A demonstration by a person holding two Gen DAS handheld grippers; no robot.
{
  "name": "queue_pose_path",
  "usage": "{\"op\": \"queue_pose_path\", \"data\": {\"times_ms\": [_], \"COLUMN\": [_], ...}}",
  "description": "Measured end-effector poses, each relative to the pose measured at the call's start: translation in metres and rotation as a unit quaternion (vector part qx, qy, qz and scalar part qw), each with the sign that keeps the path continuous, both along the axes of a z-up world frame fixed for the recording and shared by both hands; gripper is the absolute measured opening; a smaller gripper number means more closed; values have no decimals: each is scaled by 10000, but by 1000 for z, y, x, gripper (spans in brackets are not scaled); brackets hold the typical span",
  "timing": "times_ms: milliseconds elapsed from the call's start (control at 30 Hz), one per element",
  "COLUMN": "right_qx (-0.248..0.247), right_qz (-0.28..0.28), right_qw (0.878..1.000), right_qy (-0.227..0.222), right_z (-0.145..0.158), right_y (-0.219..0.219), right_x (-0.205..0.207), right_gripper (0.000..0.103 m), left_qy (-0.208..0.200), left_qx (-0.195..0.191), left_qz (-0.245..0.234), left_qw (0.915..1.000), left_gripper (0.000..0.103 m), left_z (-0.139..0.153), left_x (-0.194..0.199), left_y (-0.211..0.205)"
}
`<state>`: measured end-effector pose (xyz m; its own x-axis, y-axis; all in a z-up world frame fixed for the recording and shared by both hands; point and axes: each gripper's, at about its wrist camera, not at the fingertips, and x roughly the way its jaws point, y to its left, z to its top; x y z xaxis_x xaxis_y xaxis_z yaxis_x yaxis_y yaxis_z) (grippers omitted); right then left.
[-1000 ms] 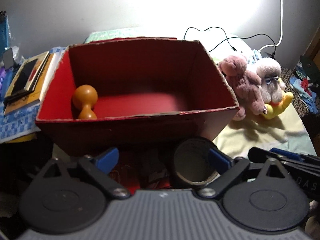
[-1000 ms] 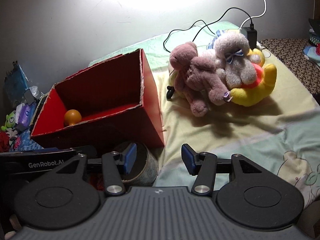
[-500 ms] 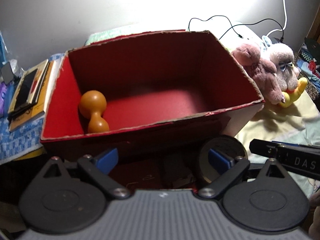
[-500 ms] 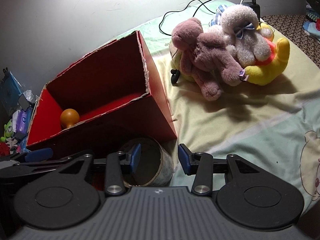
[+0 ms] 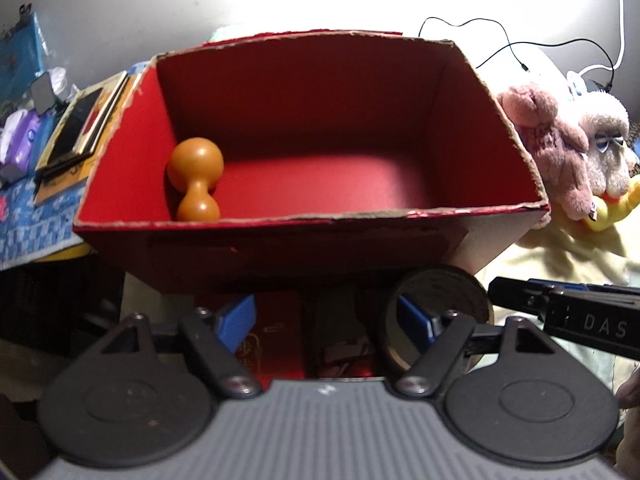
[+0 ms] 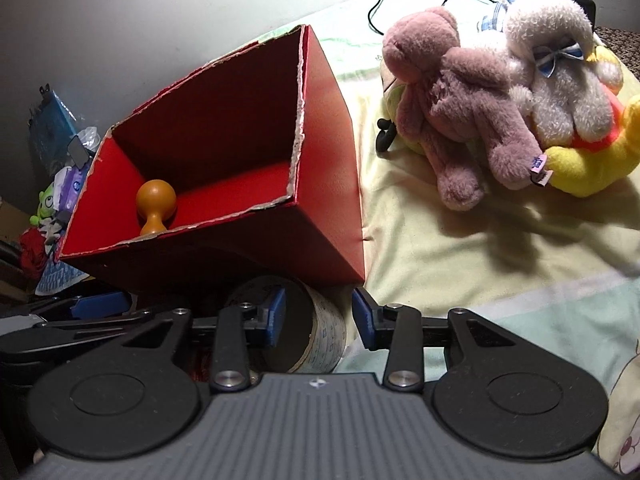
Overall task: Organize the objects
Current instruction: 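Move the right gripper to the beige tape roll and grasp its rim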
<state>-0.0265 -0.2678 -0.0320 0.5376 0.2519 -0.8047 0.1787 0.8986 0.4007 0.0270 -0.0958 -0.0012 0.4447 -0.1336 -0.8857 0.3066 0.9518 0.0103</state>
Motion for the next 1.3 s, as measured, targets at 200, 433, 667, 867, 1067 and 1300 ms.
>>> {"op": "queue_pose_path", "data": {"times_ms": [200, 433, 667, 867, 1067, 1300], "right_qx": [170, 342, 615, 755, 735, 612], "right_qz": [421, 699, 782, 829, 802, 584], "right_qw": [9990, 9970, 9950, 9937, 9939, 9956], "right_qy": [-34, 19, 63, 72, 196, 412], "right_z": [-2, -10, -16, -20, -26, -34], "right_y": [-16, -30, -36, -31, -19, -12], "right_x": [-1, 0, 5, 11, 21, 27], "right_gripper": [41, 40, 33, 30, 27, 17], "left_qy": [-73, -148, 63, 81, 244, 335], "left_qx": [-19, -123, -809, -889, -968, -1085], "left_qz": [309, 365, 289, -140, -441, -901], "left_qw": [9995, 9992, 9963, 9959, 9940, 9894], "left_gripper": [87, 81, 68, 53, 45, 40], "left_z": [3, 1, -2, -8, -19, -25], "left_x": [-12, -31, -31, -26, -16, -10], "left_y": [-12, -18, -6, -19, -22, -25]}}
